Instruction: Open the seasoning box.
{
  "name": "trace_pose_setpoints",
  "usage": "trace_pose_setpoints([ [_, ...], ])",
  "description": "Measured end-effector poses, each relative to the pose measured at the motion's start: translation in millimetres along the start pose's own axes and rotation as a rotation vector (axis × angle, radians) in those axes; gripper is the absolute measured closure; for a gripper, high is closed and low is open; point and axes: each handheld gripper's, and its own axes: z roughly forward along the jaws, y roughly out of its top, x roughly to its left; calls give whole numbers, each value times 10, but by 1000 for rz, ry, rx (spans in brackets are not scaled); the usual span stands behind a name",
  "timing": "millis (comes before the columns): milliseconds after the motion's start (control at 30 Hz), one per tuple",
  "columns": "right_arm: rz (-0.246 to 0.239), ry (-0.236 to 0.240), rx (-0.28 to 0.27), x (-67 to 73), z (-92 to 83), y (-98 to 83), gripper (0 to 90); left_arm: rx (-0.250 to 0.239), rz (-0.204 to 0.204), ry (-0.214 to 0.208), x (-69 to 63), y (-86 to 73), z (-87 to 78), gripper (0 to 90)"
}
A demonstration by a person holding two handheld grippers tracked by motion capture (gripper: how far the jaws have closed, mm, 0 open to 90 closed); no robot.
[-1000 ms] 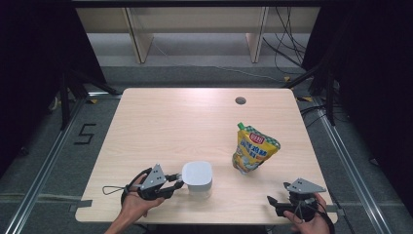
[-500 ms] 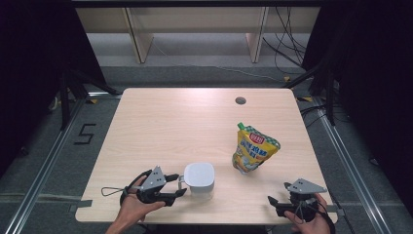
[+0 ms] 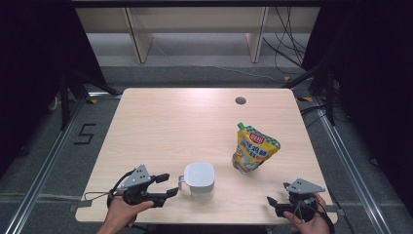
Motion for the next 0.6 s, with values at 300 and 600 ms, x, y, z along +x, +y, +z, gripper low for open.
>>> trace_pose_setpoints([
  [300, -8, 11, 2, -21, 23, -10, 175, -60, 49, 3, -71, 178, -21, 679],
  [600, -46, 45, -20, 99, 26, 24, 183, -64, 125, 15, -193, 313, 55, 850],
])
